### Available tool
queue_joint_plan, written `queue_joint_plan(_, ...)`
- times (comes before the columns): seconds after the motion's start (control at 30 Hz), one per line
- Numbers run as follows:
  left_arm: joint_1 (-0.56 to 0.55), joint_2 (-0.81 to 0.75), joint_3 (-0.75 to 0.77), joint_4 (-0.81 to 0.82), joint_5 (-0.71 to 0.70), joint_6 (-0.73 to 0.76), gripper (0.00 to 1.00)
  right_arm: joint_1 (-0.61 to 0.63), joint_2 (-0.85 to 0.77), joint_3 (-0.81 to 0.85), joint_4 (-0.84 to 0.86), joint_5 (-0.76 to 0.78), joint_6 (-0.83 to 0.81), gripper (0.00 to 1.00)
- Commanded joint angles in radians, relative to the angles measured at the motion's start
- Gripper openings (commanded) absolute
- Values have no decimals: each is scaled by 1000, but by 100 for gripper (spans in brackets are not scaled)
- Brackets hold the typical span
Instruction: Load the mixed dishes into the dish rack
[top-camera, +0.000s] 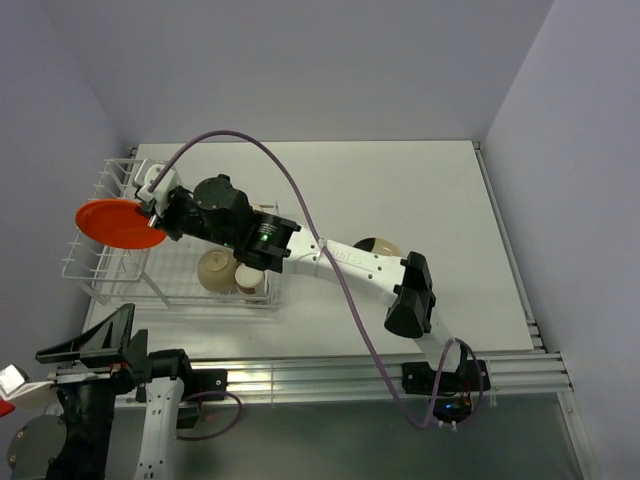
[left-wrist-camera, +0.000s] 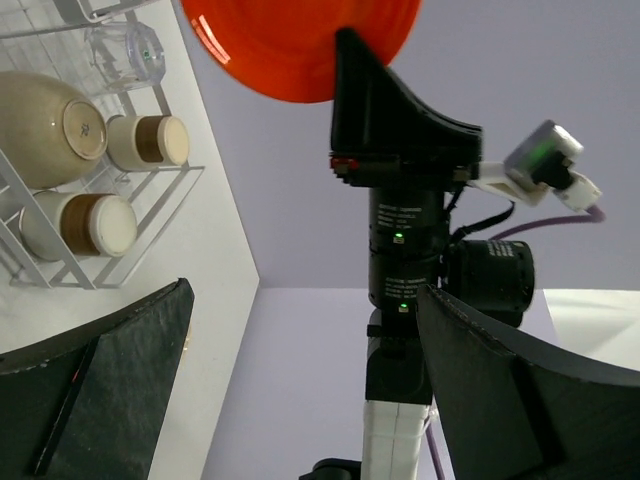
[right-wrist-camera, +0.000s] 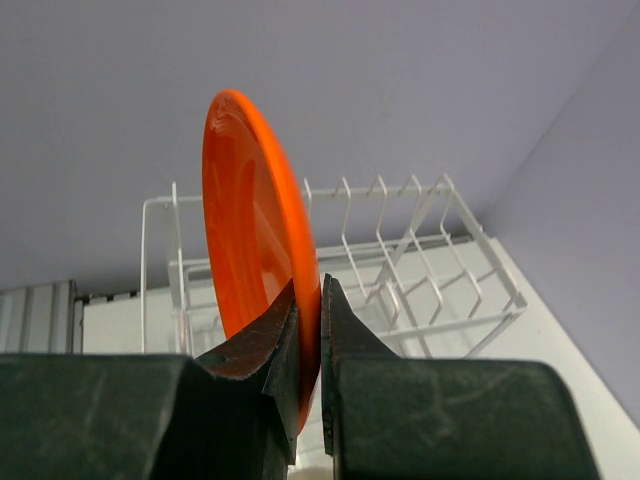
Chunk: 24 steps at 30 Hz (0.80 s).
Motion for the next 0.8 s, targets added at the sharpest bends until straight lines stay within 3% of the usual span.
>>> queue_joint_plan(0.0, -8, -19, -61, -5, 7, -56, 99, 10, 36, 103, 88, 9, -42, 0)
queue_joint_plan(0.17, -16, -104, -128, -7, 7, -186, 99, 16, 100, 177, 85, -27, -43, 0)
queue_joint_plan(0.77, -38, -138, -125, -5, -34, -237, 99, 76, 270, 295, 134, 15, -80, 0)
